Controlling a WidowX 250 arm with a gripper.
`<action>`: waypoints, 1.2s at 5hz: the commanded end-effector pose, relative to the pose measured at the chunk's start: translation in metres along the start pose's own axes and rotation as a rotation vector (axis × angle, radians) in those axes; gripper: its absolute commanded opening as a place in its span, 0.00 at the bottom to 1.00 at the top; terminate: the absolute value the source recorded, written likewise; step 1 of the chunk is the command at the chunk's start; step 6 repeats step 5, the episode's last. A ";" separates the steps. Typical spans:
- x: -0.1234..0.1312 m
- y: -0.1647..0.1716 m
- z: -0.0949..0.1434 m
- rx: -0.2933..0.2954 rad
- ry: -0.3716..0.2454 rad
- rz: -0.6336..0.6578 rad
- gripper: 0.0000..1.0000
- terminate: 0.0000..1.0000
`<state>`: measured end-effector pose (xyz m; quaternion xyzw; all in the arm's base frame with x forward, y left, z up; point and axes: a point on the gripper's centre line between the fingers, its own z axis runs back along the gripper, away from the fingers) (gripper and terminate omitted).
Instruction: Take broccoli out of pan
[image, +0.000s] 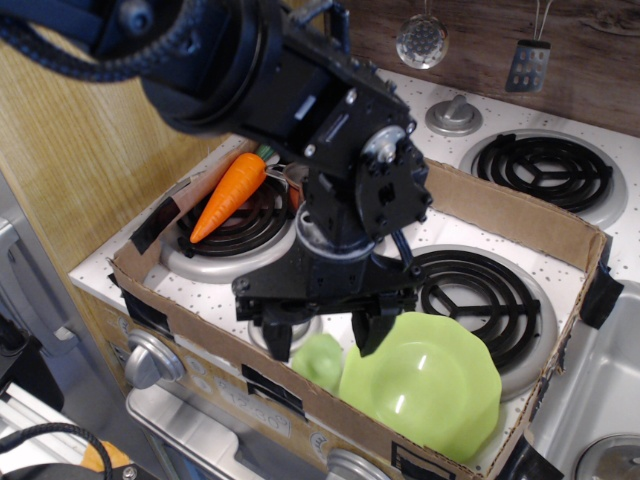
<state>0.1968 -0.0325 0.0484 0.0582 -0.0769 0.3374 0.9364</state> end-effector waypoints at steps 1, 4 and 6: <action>0.019 -0.005 0.012 -0.048 -0.021 -0.065 1.00 0.00; 0.047 -0.004 0.041 -0.022 -0.042 -0.147 1.00 0.00; 0.062 -0.003 0.046 -0.059 -0.024 -0.216 1.00 1.00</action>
